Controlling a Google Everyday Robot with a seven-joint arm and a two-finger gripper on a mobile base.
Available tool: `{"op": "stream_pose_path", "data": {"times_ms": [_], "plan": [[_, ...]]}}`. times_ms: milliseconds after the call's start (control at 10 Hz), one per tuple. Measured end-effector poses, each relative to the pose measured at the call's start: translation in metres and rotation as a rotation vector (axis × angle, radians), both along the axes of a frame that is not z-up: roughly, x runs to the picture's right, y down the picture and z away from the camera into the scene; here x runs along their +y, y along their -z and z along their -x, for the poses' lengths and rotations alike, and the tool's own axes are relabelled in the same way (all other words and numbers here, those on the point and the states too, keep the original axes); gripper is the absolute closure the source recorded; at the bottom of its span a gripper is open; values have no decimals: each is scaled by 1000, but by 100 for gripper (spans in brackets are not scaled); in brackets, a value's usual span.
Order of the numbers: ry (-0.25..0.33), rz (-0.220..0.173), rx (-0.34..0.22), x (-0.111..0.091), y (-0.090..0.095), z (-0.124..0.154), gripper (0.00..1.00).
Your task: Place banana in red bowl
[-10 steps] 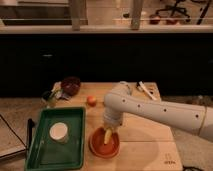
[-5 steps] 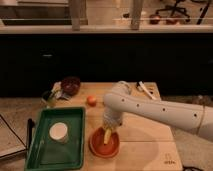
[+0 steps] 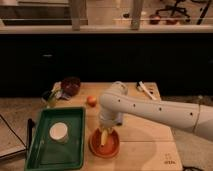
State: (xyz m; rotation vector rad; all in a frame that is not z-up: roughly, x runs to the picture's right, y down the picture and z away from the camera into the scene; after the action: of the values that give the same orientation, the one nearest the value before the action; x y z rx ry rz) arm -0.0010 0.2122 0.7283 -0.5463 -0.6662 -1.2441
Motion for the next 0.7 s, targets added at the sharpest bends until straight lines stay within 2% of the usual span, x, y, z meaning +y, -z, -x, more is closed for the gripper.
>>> {"op": "stream_pose_path", "data": {"times_ms": [200, 300, 600, 700], "plan": [[32, 13, -20, 2, 1, 3, 100], [70, 25, -37, 5, 1, 9, 100], [136, 52, -62, 10, 0, 15, 99], [146, 69, -59, 11, -1, 14, 91]]}}
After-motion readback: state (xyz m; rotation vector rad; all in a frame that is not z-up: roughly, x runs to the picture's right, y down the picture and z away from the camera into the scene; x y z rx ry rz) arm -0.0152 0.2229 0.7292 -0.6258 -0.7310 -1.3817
